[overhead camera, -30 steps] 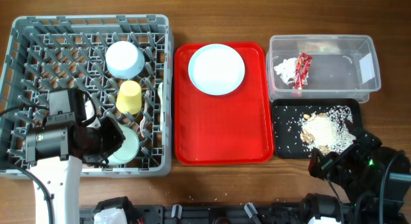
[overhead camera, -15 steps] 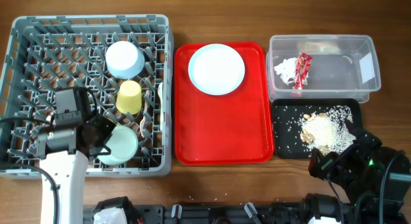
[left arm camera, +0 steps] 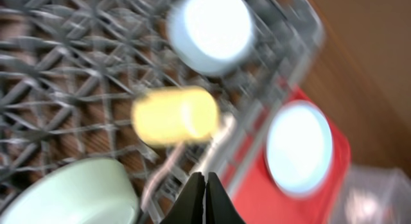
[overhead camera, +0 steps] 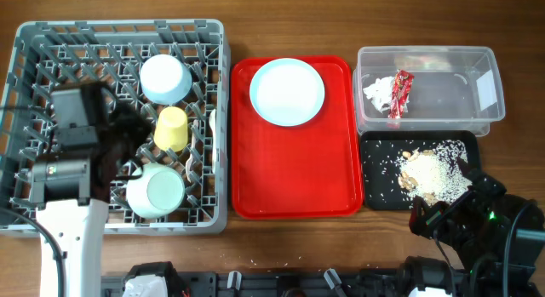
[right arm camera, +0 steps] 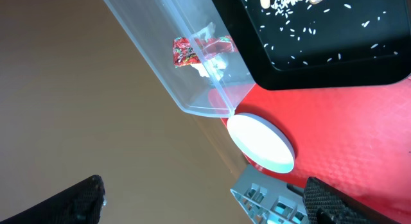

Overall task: Sort waste into correct bins and load items into the dishwasher rack
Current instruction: 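Reach the left gripper to the light-blue plate on the red tray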

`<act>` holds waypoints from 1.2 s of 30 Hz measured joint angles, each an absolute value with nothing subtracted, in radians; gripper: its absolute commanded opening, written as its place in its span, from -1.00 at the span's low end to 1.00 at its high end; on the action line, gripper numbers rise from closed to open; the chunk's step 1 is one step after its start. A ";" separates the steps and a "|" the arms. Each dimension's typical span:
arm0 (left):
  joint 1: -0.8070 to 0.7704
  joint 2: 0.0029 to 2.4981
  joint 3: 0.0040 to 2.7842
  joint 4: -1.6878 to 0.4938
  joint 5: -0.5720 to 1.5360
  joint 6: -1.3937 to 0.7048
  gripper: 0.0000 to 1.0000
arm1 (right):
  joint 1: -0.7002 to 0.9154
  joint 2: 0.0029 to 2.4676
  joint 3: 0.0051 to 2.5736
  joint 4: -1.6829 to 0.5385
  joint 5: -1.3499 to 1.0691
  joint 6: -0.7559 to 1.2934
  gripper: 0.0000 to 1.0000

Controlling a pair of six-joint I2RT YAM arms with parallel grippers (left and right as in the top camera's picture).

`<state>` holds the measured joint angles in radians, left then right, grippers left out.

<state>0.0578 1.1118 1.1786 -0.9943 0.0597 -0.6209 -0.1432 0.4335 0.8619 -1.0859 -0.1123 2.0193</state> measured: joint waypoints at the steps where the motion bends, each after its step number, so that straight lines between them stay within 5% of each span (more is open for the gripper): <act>1: 0.017 1.112 1.190 -1.033 0.059 -0.610 -0.92 | -0.143 0.434 0.862 -1.086 -0.112 2.020 0.99; 8: -0.086 1.154 1.127 -1.293 0.006 -0.643 -0.92 | -0.143 0.434 0.862 -1.087 -0.112 2.019 0.99; 16: -0.006 1.166 0.838 -1.074 -0.131 -0.782 -0.92 | -0.143 0.434 0.862 -1.089 -0.112 2.019 0.99; 27: 0.153 1.166 0.888 -1.016 -0.168 -0.788 -0.92 | -0.143 0.434 0.862 -1.089 -0.112 2.019 0.99; 34: -0.071 1.179 1.193 -0.862 0.066 -0.677 -0.91 | -0.143 0.434 0.862 -1.089 -0.112 2.020 1.00; 36: -0.181 1.248 1.291 -0.854 0.091 -0.662 -0.67 | -0.143 0.434 0.862 -1.089 -0.112 2.020 0.99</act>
